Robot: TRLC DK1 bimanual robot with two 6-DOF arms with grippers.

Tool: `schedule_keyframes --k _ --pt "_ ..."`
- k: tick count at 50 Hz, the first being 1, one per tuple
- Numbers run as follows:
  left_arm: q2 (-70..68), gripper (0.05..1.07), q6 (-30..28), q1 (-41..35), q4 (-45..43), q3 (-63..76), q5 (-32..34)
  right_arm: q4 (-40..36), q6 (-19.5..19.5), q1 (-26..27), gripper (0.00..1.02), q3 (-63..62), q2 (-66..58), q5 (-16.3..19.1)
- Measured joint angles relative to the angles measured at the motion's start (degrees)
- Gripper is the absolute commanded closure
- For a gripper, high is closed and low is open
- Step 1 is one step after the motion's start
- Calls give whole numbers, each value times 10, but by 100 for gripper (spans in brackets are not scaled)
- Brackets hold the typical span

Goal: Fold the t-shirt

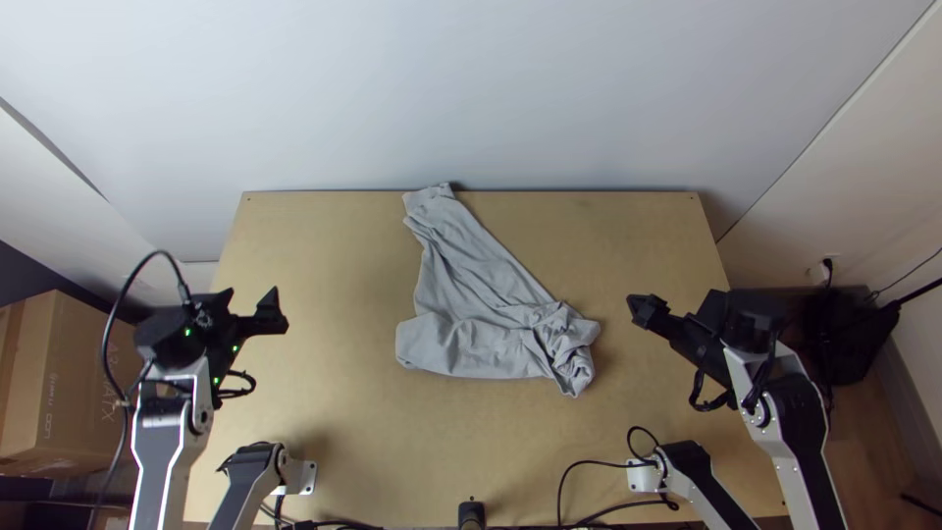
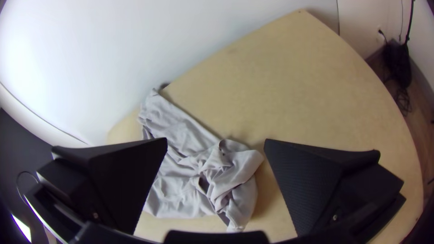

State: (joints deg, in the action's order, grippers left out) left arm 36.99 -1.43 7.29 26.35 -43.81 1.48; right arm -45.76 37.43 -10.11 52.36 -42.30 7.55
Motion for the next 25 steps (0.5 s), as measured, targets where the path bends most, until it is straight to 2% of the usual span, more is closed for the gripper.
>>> schedule_keyframes --k 16,25 --pt "164 11 45 -104 72 -136 0 -62 70 0 4 21 -40 41" --pt "280 11 85 -150 88 -208 -1 -92 83 0 4 21 -45 45"
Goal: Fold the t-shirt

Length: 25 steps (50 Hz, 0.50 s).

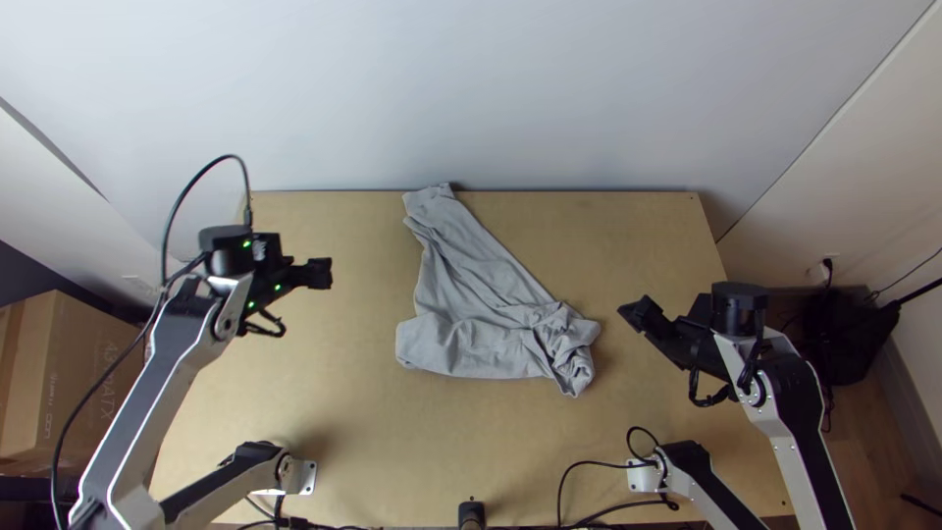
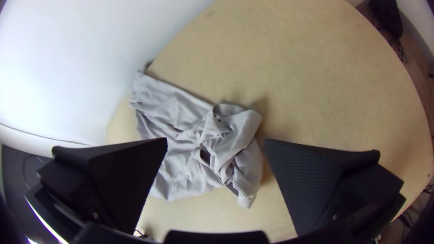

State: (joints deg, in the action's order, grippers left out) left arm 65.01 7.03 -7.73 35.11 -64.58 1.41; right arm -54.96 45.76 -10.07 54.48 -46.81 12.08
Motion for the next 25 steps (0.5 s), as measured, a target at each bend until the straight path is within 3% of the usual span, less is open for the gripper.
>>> schedule_keyframes --k 10,13,19,25 --pt "129 17 77 -56 -7 -83 4 -41 8 12 4 0 0 0" --pt "168 18 96 -68 -36 -94 5 -54 11 17 4 0 3 0" --pt "231 32 121 -81 -90 -95 5 -63 13 28 4 0 22 0" --pt "277 32 136 -90 -135 -98 5 -67 16 42 4 0 47 0"
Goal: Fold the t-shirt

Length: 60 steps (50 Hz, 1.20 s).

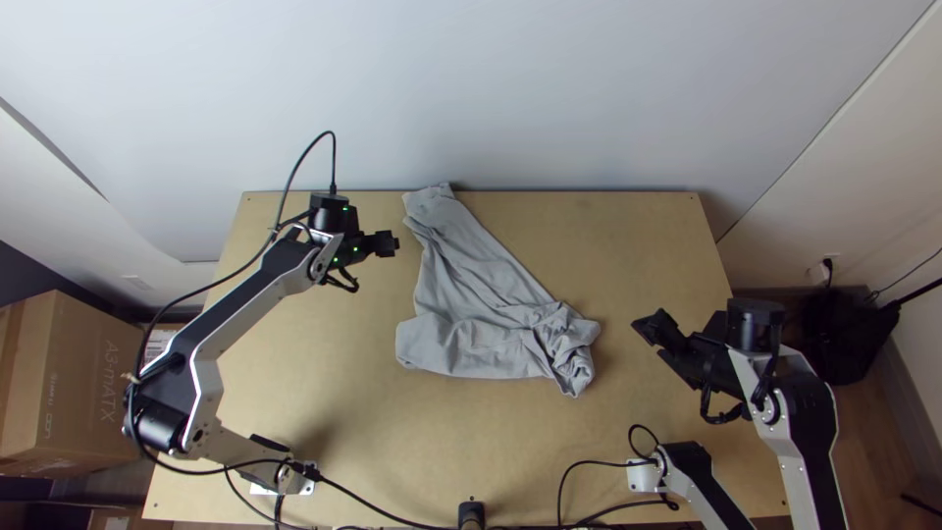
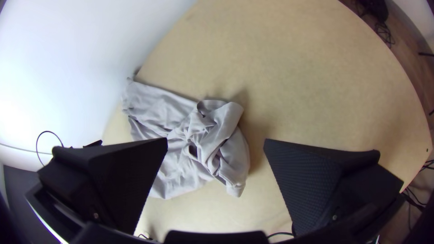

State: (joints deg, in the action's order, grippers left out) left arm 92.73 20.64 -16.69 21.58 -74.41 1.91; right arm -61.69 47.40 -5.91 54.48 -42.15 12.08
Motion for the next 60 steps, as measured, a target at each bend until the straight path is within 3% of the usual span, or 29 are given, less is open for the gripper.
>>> schedule_keyframes --k 21,26,60 --pt "147 38 25 -20 -31 -125 2 -2 0 19 4 -12 25 0" --pt "180 47 26 -25 -31 -159 2 -2 -1 19 4 -12 26 -3" --pt "375 47 64 -5 -20 -357 2 3 -1 31 4 -35 32 -11"
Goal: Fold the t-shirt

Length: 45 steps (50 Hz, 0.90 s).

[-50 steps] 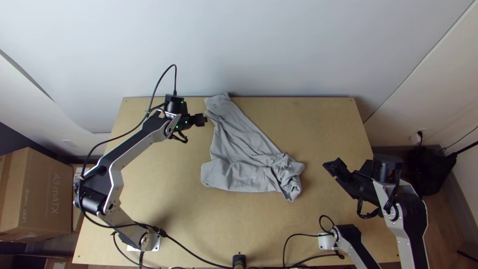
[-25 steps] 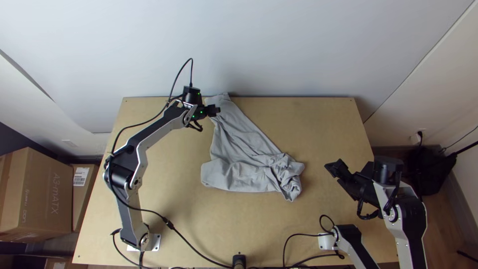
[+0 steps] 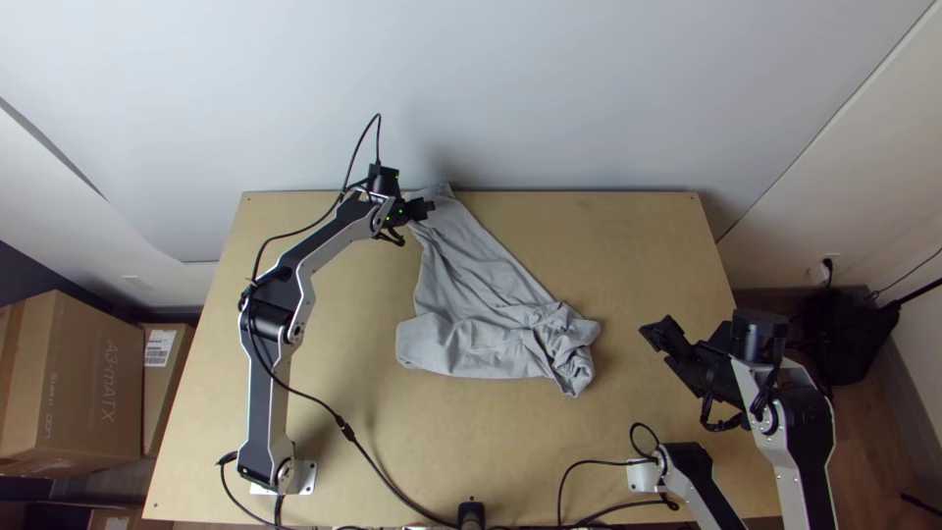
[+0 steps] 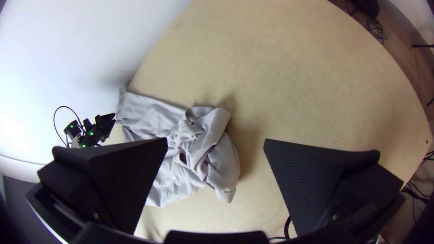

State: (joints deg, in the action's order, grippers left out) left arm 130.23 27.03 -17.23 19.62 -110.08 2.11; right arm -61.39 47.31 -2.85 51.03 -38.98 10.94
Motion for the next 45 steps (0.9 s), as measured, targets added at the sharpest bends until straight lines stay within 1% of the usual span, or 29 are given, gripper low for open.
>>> schedule_keyframes --k 12,13,14,16,18,21,23,37,45 --pt "46 47 0 1 30 -56 0 5 0 0 4 0 0 0" --pt "50 49 0 1 33 -62 0 5 0 0 4 0 0 0" --pt "54 56 0 1 36 -67 0 5 0 0 4 0 0 0" --pt "60 73 0 1 37 -74 0 5 0 2 4 0 0 0" --pt "64 83 0 1 39 -77 0 5 0 3 4 0 0 0" --pt "66 93 0 1 39 -77 0 5 0 4 4 0 0 0" --pt "66 105 0 1 39 -78 0 5 0 4 4 0 0 0" --pt "61 105 -5 5 60 -80 2 7 0 4 4 -2 0 0" --pt "20 105 -5 27 86 -80 4 6 0 3 4 -29 0 0"
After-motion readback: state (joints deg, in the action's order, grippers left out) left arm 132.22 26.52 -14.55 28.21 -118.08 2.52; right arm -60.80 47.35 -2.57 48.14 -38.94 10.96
